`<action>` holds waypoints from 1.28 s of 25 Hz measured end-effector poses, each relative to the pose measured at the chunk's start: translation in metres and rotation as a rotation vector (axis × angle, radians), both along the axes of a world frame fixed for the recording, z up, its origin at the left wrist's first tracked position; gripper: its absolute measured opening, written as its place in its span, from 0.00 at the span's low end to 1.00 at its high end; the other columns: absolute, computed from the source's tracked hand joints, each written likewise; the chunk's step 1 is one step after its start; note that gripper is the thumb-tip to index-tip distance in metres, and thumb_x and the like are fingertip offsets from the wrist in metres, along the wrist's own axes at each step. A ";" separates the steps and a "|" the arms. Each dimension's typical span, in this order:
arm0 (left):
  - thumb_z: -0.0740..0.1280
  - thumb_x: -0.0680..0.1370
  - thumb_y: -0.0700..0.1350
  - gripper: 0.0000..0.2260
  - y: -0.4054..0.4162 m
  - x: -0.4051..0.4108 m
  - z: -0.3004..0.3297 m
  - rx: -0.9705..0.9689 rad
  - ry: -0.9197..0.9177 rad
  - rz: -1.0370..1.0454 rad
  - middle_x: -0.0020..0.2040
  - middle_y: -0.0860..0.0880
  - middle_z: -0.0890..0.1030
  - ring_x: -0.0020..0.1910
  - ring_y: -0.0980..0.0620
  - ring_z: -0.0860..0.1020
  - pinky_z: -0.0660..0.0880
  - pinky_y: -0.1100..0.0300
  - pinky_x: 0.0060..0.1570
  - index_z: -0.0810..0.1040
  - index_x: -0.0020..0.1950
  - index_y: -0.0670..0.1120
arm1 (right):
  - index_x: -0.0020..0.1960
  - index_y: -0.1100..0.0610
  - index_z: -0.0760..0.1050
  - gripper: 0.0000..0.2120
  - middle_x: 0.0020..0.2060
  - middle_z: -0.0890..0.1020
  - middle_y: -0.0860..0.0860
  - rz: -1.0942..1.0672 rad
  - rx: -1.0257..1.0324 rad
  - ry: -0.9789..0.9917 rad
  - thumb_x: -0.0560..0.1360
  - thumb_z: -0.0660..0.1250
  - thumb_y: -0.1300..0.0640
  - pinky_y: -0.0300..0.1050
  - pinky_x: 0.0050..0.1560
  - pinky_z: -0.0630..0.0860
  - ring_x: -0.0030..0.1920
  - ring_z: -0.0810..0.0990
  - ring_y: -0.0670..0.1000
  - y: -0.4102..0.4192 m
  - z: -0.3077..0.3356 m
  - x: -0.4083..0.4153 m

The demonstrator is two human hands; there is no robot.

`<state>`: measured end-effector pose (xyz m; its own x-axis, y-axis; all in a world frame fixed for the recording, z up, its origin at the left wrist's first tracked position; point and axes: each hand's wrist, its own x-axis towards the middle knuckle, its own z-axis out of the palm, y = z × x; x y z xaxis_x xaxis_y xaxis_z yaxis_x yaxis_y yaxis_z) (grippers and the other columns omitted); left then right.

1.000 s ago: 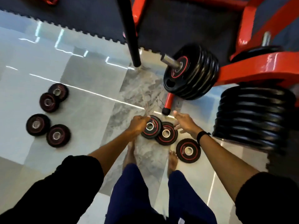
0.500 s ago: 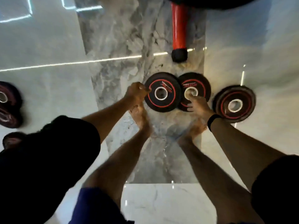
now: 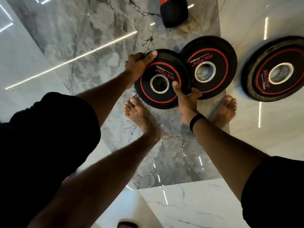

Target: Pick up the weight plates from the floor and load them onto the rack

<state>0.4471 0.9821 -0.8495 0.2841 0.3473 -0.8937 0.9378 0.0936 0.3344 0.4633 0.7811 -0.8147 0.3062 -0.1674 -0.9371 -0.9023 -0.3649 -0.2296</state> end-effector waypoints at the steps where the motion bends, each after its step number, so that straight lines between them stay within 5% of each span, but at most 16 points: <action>1: 0.66 0.60 0.78 0.35 0.003 0.000 -0.002 -0.009 0.021 -0.014 0.56 0.47 0.82 0.59 0.48 0.80 0.76 0.47 0.61 0.82 0.53 0.54 | 0.64 0.56 0.55 0.33 0.63 0.69 0.54 -0.003 0.018 0.008 0.71 0.75 0.50 0.33 0.49 0.70 0.60 0.72 0.50 -0.001 -0.001 0.001; 7: 0.73 0.47 0.78 0.47 0.008 0.014 -0.005 -0.056 0.115 -0.135 0.60 0.45 0.80 0.56 0.44 0.81 0.80 0.48 0.53 0.80 0.57 0.51 | 0.66 0.57 0.53 0.35 0.62 0.67 0.53 0.051 0.033 -0.010 0.72 0.74 0.50 0.42 0.58 0.73 0.61 0.71 0.51 -0.002 -0.003 0.000; 10: 0.73 0.46 0.78 0.49 0.010 0.009 -0.014 -0.043 0.125 -0.095 0.60 0.46 0.80 0.57 0.44 0.81 0.81 0.49 0.53 0.80 0.59 0.50 | 0.65 0.52 0.52 0.34 0.60 0.66 0.50 0.021 0.072 0.018 0.72 0.73 0.47 0.54 0.64 0.74 0.61 0.71 0.51 -0.002 -0.004 -0.004; 15: 0.74 0.46 0.77 0.60 -0.006 0.002 0.024 -0.066 0.177 0.059 0.64 0.44 0.78 0.59 0.44 0.80 0.79 0.46 0.57 0.70 0.70 0.45 | 0.73 0.53 0.52 0.41 0.70 0.68 0.53 0.079 0.071 0.089 0.71 0.72 0.41 0.61 0.67 0.71 0.68 0.70 0.57 -0.010 0.005 0.012; 20: 0.75 0.65 0.66 0.51 -0.052 -0.037 0.120 -0.146 0.229 0.270 0.71 0.39 0.70 0.66 0.39 0.73 0.74 0.43 0.63 0.58 0.75 0.40 | 0.70 0.53 0.70 0.49 0.64 0.78 0.51 0.466 0.119 0.067 0.57 0.69 0.25 0.54 0.64 0.75 0.63 0.77 0.54 -0.045 0.063 0.048; 23: 0.76 0.57 0.72 0.54 -0.078 -0.057 0.184 -0.200 0.242 0.343 0.66 0.44 0.74 0.63 0.42 0.76 0.78 0.45 0.57 0.65 0.72 0.43 | 0.66 0.52 0.75 0.49 0.59 0.82 0.50 0.639 0.182 0.067 0.53 0.71 0.23 0.54 0.64 0.75 0.59 0.80 0.51 -0.072 0.116 0.065; 27: 0.75 0.44 0.77 0.60 -0.091 -0.075 0.257 -0.189 0.119 0.309 0.65 0.45 0.78 0.61 0.44 0.79 0.78 0.43 0.56 0.72 0.69 0.47 | 0.66 0.54 0.76 0.33 0.58 0.82 0.48 0.729 0.301 0.016 0.68 0.73 0.36 0.46 0.56 0.78 0.58 0.81 0.50 -0.091 0.259 0.085; 29: 0.77 0.49 0.73 0.55 -0.101 -0.047 0.355 -0.192 0.083 0.291 0.61 0.44 0.80 0.56 0.45 0.81 0.81 0.49 0.50 0.72 0.68 0.42 | 0.65 0.55 0.76 0.28 0.57 0.82 0.48 0.779 0.323 0.012 0.70 0.74 0.43 0.45 0.51 0.79 0.55 0.81 0.47 -0.097 0.321 0.097; 32: 0.80 0.63 0.60 0.43 -0.124 -0.023 0.480 -0.211 0.003 0.344 0.60 0.45 0.79 0.53 0.48 0.79 0.77 0.58 0.35 0.70 0.69 0.39 | 0.64 0.53 0.77 0.33 0.56 0.84 0.49 0.837 0.349 -0.048 0.65 0.77 0.39 0.52 0.52 0.82 0.55 0.83 0.48 -0.115 0.415 0.110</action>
<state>0.4237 0.8583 -0.3697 0.1804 0.2306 -0.9562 0.8408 0.4683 0.2716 0.5733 0.6662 -0.3996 0.2405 0.4183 -0.8759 -0.3602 -0.7995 -0.4807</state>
